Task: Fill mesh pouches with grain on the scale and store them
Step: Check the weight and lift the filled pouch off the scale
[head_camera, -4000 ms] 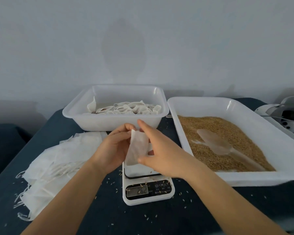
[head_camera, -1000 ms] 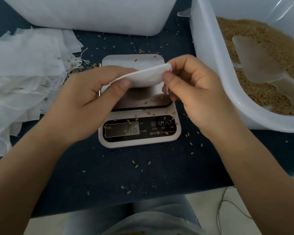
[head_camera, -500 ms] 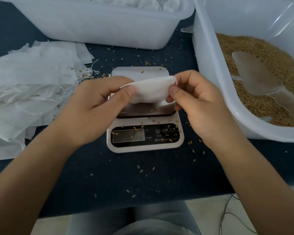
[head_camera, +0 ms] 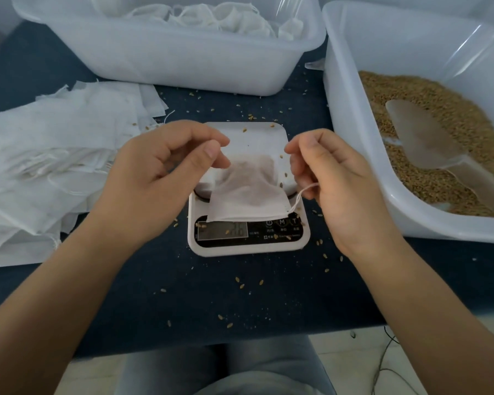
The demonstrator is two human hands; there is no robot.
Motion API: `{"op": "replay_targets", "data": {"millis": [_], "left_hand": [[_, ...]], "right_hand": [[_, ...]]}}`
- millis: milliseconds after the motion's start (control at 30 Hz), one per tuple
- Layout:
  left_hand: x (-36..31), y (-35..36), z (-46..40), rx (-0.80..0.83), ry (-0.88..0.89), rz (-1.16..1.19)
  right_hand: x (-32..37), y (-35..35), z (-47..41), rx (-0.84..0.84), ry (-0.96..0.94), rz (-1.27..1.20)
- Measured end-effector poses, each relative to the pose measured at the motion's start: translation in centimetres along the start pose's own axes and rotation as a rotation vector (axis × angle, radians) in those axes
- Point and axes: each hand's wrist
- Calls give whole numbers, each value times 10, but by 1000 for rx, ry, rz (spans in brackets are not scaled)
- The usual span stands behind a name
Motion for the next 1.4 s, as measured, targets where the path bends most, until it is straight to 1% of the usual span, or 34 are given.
{"op": "replay_targets", "data": {"millis": [100, 200, 267, 300, 367, 400, 467, 533, 733, 833, 933, 1067, 1167, 1300, 1400], "left_hand": [[4, -4, 2, -44, -5, -62], [7, -8, 6, -40, 10, -103], [7, -10, 8, -21, 33, -144], [7, -10, 9, -10, 54, -182], [7, -10, 10, 10, 83, -229], [8, -11, 10, 13, 85, -232], [7, -11, 8, 8, 82, -229], [6, -10, 6, -16, 83, -222], [4, -11, 1, -81, 61, -159], [4, -9, -8, -84, 42, -60], [0, -4, -18, -35, 35, 104], [-5, 2, -27, 71, 119, 241], [-7, 5, -32, 68, 112, 273], [-10, 6, -35, -26, 155, 217], [-8, 3, -38, -57, 137, 226]], "right_hand": [[-1, -1, 3, 8, -8, 37], [0, -4, 10, 33, -31, 97], [1, -10, 16, 118, -92, 191], [1, -12, 21, 205, -125, 294], [3, -14, 29, 373, -226, 611], [4, -11, 29, 402, -285, 773], [8, -3, 25, 349, -380, 992], [18, 5, 16, 307, -427, 1075], [55, 13, -13, 310, -353, 1133], [71, 12, -30, 296, -303, 1139], [80, 8, -45, 287, -263, 1132], [89, 7, -54, 296, -253, 1141], [97, 4, -57, 304, -291, 1120], [105, 2, -59, 320, -323, 1059], [107, 0, -62, 337, -329, 1009]]}}
Point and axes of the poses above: each hand's wrist, its own z-axis away from the middle knuckle, its own y-axis out of the palm, x = y × z, and after that the axes turned 3 degrees about x, right-handed
